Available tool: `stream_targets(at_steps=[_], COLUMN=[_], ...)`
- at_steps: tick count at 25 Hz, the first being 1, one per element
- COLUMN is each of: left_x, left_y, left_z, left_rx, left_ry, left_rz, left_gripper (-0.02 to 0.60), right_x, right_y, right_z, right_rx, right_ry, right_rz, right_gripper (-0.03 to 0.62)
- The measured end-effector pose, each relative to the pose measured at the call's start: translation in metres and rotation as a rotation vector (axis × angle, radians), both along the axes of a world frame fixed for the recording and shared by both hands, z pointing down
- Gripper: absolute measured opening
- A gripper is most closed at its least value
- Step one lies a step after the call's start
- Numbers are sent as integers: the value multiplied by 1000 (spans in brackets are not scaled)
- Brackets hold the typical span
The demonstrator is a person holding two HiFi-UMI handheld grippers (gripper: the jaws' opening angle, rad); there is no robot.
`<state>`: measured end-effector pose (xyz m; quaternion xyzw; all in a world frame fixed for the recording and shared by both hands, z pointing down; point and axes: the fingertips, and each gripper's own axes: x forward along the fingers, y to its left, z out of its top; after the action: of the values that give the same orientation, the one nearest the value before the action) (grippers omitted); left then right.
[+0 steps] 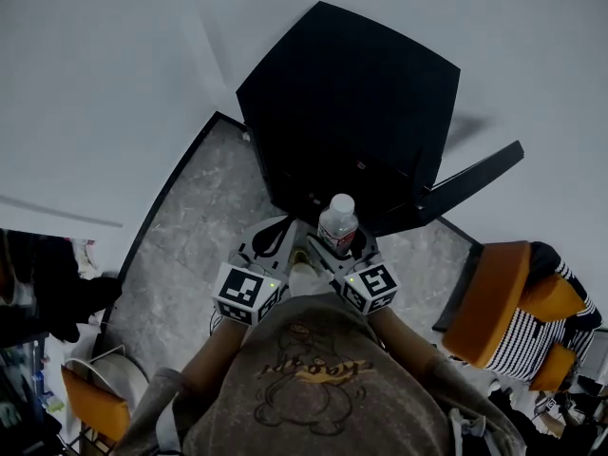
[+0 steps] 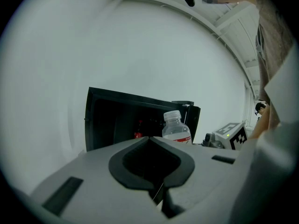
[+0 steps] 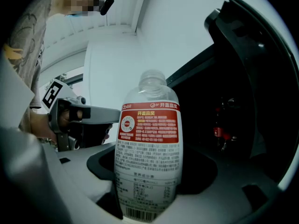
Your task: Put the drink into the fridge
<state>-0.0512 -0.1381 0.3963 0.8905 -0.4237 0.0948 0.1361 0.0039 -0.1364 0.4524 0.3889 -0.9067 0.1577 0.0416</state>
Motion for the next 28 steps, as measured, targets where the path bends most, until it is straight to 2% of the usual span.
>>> stream_targets(at_steps=[11,28], left_x=[4,7], left_y=[-29,-41], left_z=[13,44], left_rx=[-15,-46], left_ry=[1,13], left_rz=[14,34], left_gripper=[5,5], right_x=[-2,3], right_y=[-48,-107], right_z=[23,61], right_rx=[-4,35], right_ry=[24,53], right_rz=[39,126], right_gripper=[321,321])
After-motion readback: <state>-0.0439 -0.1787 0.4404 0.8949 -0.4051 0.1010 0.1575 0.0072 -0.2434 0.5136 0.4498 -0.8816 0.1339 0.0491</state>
